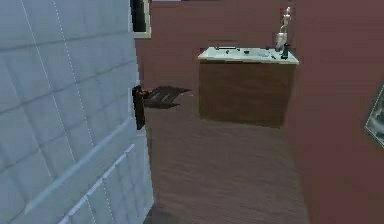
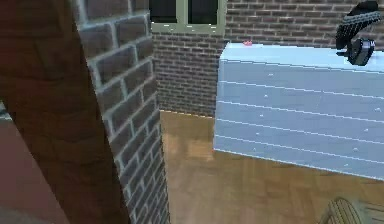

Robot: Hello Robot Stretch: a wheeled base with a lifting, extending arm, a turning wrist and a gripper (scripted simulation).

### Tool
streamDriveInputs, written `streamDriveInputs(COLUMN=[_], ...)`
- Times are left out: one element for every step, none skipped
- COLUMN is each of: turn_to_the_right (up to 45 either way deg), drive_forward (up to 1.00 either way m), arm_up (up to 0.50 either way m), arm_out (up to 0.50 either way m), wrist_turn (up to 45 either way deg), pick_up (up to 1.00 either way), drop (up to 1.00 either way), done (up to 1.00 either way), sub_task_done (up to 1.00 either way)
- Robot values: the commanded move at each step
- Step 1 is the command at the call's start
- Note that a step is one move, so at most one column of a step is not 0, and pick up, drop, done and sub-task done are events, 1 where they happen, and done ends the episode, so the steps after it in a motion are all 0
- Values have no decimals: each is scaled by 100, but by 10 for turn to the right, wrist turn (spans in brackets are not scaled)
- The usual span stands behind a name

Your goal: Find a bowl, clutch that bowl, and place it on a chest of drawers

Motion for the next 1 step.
streamDriveInputs(turn_to_the_right=[0], drive_forward=[90], arm_up=[0], arm_out=[0], wrist_turn=[0], pick_up=[0], drop=[0], done=[0], sub_task_done=[0])
